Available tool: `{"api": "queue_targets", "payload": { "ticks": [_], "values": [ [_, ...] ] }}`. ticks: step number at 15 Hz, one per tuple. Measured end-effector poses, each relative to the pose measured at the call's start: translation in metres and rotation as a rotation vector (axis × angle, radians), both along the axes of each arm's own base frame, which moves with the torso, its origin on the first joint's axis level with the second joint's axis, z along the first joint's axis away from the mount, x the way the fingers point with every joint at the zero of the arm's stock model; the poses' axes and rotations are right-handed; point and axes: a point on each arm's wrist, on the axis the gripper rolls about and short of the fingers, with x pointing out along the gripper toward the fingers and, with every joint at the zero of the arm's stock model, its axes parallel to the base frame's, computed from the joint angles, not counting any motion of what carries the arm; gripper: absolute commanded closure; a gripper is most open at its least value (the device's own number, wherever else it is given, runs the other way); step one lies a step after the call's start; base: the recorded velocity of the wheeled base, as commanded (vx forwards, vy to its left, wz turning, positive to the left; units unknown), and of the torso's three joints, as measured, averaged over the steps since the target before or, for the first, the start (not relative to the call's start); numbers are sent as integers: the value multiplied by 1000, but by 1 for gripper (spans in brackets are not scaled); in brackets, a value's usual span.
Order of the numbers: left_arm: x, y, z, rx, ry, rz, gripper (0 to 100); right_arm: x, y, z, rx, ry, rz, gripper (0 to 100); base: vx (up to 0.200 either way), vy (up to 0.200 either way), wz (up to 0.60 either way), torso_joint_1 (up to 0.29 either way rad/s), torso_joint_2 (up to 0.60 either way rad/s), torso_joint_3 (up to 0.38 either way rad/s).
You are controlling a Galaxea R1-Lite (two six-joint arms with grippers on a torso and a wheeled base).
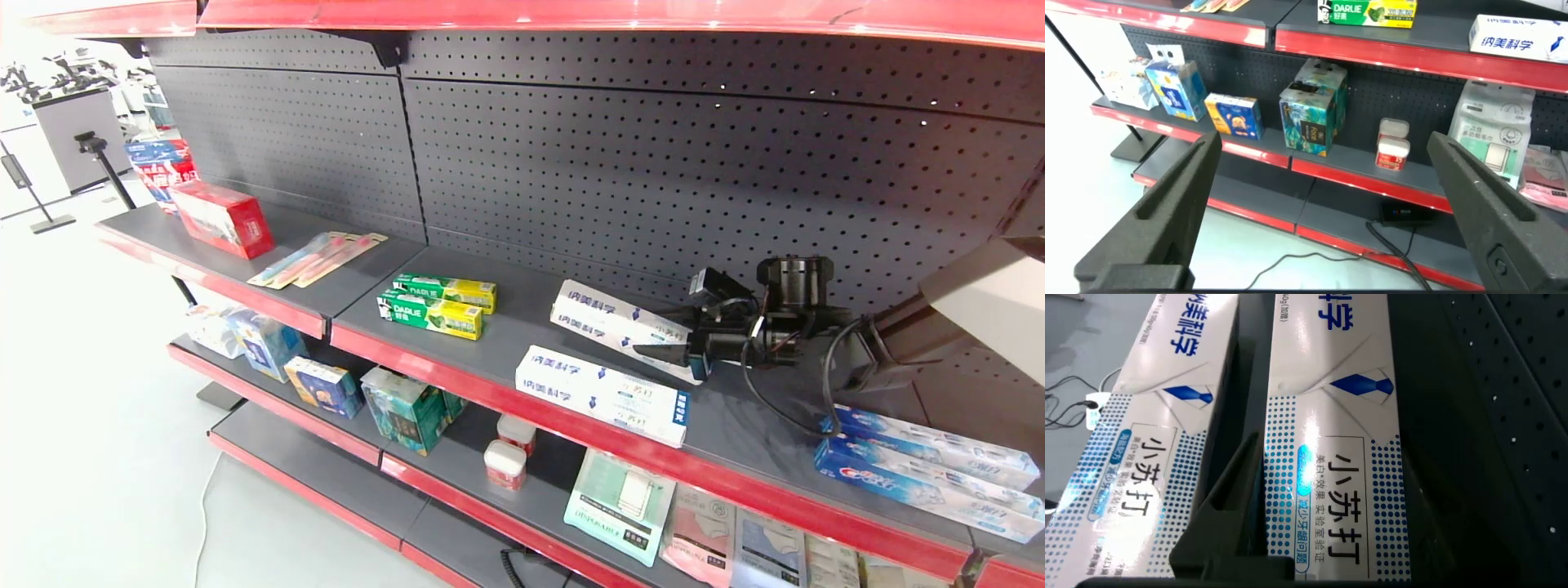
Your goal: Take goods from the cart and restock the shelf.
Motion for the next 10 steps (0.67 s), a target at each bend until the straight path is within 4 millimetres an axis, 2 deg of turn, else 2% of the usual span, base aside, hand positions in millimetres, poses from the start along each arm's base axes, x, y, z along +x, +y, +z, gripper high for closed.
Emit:
{"api": "queue_targets", "payload": {
  "ticks": [5,10],
  "values": [
    [0,0,0,0,0,0,0,12,0,-1,-3,-24,-12,100,0,0,0,0,0,0],
    [0,0,0,1,1,0,0,13,-1,-4,-22,-25,-39,100,0,0,0,0,0,0]
  ]
}}
